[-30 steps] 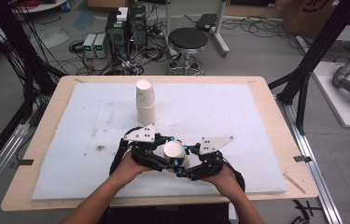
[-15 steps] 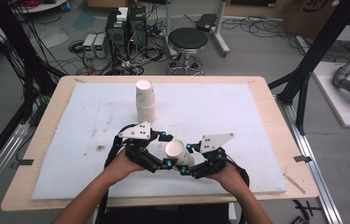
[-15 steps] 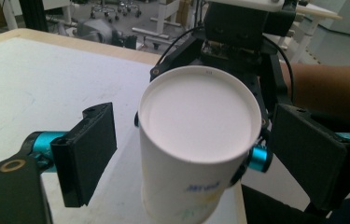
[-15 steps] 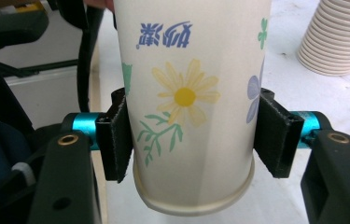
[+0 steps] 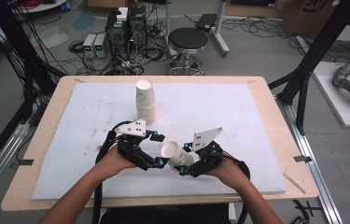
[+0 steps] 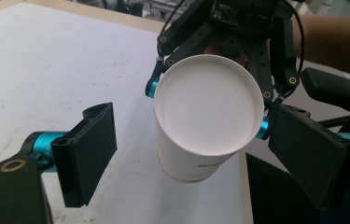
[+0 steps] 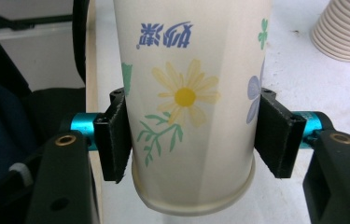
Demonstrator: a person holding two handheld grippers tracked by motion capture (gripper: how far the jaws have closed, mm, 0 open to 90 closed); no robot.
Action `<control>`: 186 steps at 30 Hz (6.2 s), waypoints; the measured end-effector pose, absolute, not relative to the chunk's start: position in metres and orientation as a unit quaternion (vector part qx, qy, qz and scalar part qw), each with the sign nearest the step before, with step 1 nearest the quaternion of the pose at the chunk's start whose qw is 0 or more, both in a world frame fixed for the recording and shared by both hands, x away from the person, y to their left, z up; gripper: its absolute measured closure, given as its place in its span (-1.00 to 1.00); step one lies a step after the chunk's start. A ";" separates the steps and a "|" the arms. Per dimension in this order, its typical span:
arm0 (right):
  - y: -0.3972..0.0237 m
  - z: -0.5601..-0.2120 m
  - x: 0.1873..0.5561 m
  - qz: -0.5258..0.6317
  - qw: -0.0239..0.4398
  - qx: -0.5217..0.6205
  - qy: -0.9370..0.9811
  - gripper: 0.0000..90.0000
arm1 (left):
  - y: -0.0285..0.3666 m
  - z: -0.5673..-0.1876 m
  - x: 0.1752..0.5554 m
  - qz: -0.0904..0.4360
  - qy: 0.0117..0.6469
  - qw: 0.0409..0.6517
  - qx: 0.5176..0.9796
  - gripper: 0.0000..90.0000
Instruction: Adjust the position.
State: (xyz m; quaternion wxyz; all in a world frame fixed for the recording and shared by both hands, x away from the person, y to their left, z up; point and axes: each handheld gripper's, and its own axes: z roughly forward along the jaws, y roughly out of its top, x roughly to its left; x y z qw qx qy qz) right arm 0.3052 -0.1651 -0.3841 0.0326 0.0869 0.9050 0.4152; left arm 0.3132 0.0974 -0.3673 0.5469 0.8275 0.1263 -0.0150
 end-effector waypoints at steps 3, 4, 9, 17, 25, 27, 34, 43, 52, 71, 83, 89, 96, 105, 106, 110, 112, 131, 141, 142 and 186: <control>-0.162 -0.381 0.306 0.407 0.032 0.081 0.909 -0.18 | 0.097 -0.367 0.313 -0.019 0.124 0.540 0.832 -0.66; -0.160 -0.380 0.307 0.403 0.032 0.078 0.911 -0.18 | 0.097 -0.367 0.313 -0.020 0.124 0.536 0.835 -0.66; -0.156 -0.376 0.307 0.386 0.036 0.067 0.919 -0.18 | 0.097 -0.367 0.313 -0.022 0.120 0.528 0.841 -0.65; -0.148 -0.373 0.308 0.353 0.033 0.051 0.934 -0.18 | 0.092 -0.369 0.315 -0.033 0.109 0.509 0.853 -0.58; -0.142 -0.375 0.308 0.323 0.024 0.039 0.945 -0.19 | 0.088 -0.371 0.316 -0.046 0.097 0.497 0.861 -0.45; -0.141 -0.375 0.308 0.316 0.018 0.039 0.948 -0.19 | 0.087 -0.372 0.316 -0.045 0.094 0.495 0.863 -0.41; -0.139 -0.378 0.307 0.301 0.012 0.036 0.953 -0.20 | 0.086 -0.373 0.314 -0.048 0.073 0.486 0.870 -0.21; -0.144 -0.379 0.307 0.330 0.018 0.069 0.941 -0.53 | 0.092 -0.373 0.312 -0.030 0.077 0.504 0.860 -0.17; -0.173 -0.368 0.306 0.459 0.027 0.117 0.880 -0.53 | 0.111 -0.378 0.312 -0.017 0.120 0.566 0.815 -0.17; -0.193 -0.403 0.292 0.556 0.063 0.150 0.815 -0.53 | 0.126 -0.392 0.303 0.003 0.126 0.629 0.767 -0.17; -0.190 -0.410 0.292 0.559 0.039 0.133 0.817 -0.52 | 0.124 -0.390 0.302 -0.016 0.112 0.642 0.758 -0.17; -0.185 -0.411 0.291 0.571 0.024 0.122 0.812 -0.52 | 0.121 -0.390 0.300 -0.030 0.100 0.652 0.751 -0.17; -0.188 -0.409 0.291 0.589 0.024 0.107 0.800 -0.41 | 0.123 -0.393 0.301 -0.045 0.090 0.673 0.733 -0.17; -0.192 -0.410 0.292 0.618 0.002 0.103 0.779 -0.27 | 0.125 -0.396 0.301 -0.056 0.090 0.685 0.721 -0.17; -0.193 -0.410 0.292 0.620 0.000 0.102 0.778 -0.25 | 0.125 -0.396 0.301 -0.056 0.090 0.685 0.721 -0.17; -0.193 -0.410 0.293 0.624 -0.009 0.106 0.774 -0.32 | 0.125 -0.396 0.302 -0.057 0.092 0.686 0.720 -0.17; -0.192 -0.411 0.296 0.626 -0.029 0.116 0.771 -0.42 | 0.124 -0.397 0.301 -0.058 0.092 0.683 0.722 -0.17; -0.195 -0.399 0.294 0.589 0.008 0.106 0.801 -0.21 | 0.125 -0.389 0.299 -0.036 0.127 0.643 0.755 -0.69; -0.182 -0.382 0.299 0.502 0.030 0.089 0.860 -0.22 | 0.119 -0.379 0.298 0.004 0.111 0.575 0.811 -0.69; -0.180 -0.379 0.300 0.494 0.032 0.086 0.865 -0.22 | 0.119 -0.379 0.298 0.006 0.110 0.570 0.814 -0.69; -0.111 -0.341 0.304 0.249 0.058 -0.004 0.967 -0.24 | 0.096 -0.388 0.302 0.007 0.077 0.422 0.903 -0.48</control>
